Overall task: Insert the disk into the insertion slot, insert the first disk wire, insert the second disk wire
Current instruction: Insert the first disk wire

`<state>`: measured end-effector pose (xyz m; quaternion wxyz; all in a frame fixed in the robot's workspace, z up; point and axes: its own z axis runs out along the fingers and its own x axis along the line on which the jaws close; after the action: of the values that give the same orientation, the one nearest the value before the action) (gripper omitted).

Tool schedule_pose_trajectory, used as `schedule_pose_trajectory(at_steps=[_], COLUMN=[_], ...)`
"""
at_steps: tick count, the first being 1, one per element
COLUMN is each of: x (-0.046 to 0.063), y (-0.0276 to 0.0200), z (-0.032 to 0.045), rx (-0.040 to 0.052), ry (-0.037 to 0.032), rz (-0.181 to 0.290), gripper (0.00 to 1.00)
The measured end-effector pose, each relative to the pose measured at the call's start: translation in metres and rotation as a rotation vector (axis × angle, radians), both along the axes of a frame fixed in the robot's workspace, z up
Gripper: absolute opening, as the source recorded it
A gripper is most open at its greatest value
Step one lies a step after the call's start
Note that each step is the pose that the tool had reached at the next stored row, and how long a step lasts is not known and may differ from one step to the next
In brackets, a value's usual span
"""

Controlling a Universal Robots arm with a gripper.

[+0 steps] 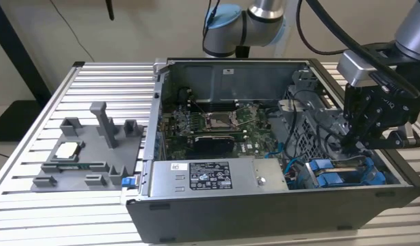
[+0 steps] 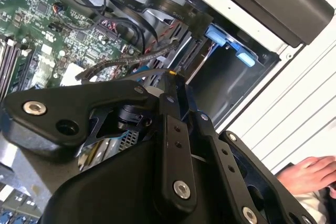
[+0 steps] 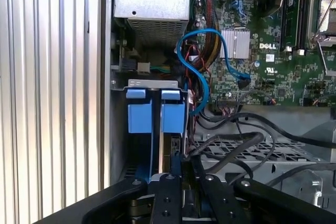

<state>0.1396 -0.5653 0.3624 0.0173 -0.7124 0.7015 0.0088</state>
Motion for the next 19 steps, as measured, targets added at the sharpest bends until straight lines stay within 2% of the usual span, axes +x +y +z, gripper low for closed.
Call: schedule_pose_trajectory(at_steps=[9,13,17,19], x=[0.001,0.005,0.010,0.011], y=[0.0000,0.0000,0.0000,0.0001], z=[-0.0019,-0.0047,-0.0071,-0.0081], rx=[-0.0025,-0.0043,-0.0127,-0.0200], ry=[-0.0001,-0.0001,-0.0001,-0.0002], rz=[0.000,0.000,0.000,0.000], gripper=[0.19,0.19,0.19,0.19])
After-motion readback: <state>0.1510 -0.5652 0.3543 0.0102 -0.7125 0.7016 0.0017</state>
